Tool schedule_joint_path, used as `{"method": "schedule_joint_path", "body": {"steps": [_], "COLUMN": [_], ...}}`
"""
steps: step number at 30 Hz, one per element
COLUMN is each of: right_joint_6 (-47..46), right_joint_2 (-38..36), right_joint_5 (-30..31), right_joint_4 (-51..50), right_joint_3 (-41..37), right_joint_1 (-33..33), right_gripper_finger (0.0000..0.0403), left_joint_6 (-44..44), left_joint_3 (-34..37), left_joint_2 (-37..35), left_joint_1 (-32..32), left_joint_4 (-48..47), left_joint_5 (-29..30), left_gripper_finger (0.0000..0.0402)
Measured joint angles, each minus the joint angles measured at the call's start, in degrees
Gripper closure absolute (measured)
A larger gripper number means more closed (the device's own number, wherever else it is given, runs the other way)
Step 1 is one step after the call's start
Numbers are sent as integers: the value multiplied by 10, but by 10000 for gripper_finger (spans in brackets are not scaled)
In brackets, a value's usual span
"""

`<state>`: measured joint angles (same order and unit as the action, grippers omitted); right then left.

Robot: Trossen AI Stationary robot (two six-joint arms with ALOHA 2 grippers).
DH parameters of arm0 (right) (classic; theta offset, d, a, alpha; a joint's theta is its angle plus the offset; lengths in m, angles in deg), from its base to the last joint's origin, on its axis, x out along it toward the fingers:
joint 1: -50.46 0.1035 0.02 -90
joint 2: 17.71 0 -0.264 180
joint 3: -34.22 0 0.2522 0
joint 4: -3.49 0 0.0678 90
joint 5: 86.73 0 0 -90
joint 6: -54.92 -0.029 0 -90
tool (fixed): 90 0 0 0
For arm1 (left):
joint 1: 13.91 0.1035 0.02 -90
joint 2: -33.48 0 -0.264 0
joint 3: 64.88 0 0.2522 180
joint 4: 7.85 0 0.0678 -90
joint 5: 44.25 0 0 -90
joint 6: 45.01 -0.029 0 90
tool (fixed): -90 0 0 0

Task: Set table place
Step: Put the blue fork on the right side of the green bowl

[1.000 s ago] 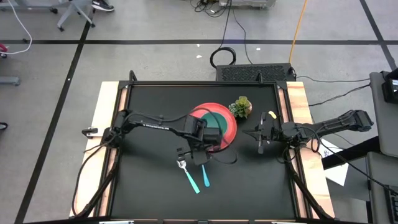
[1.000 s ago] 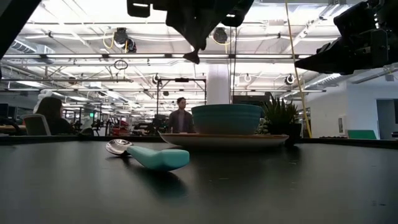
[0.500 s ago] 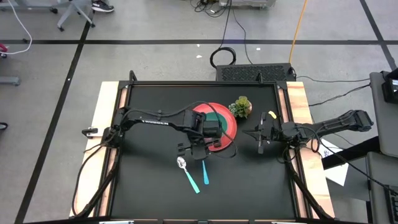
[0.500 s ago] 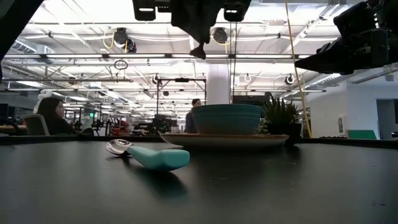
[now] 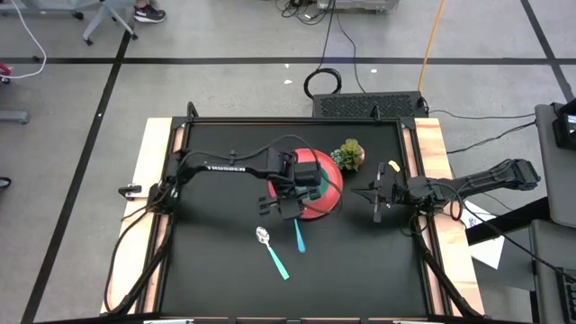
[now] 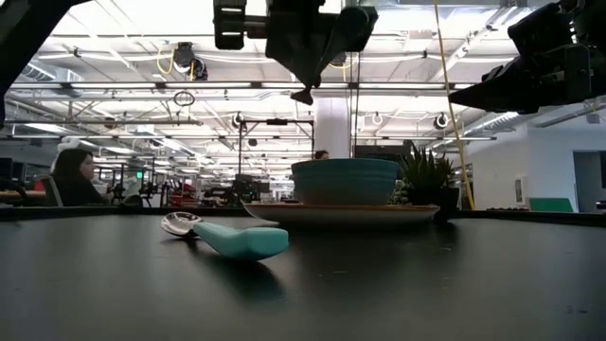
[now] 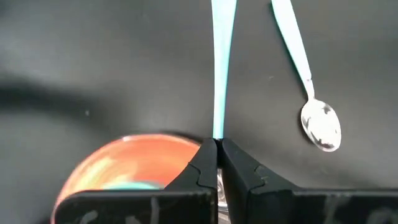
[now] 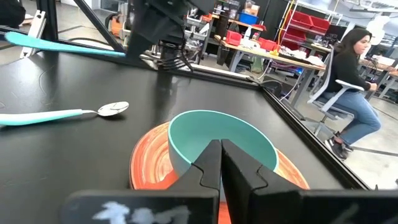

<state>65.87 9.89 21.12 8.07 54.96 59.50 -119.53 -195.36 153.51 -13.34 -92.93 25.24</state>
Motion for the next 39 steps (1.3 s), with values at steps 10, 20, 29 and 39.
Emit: {"method": "schedule_joint_path", "body": {"steps": [10, 20, 29, 39], "right_joint_6": [0, -12, -22, -30], "right_joint_2": [0, 1, 2, 2], "right_joint_5": [0, 0, 0, 0], "right_joint_4": [0, 2, 7, 6], "right_joint_3": [0, 0, 0, 0], "right_joint_1": [0, 0, 0, 0], "right_gripper_finger": [403, 403, 403, 403], "left_joint_6": [-6, -18, -36, -72], "left_joint_3": [0, 160, 308, 307], "left_joint_2": [-17, -164, -242, -234], "left_joint_1": [45, 76, 103, 120], "left_joint_4": [-23, 76, 189, 200], "left_joint_5": [-8, -22, -76, -129], "left_gripper_finger": [397, 397, 397, 397]}}
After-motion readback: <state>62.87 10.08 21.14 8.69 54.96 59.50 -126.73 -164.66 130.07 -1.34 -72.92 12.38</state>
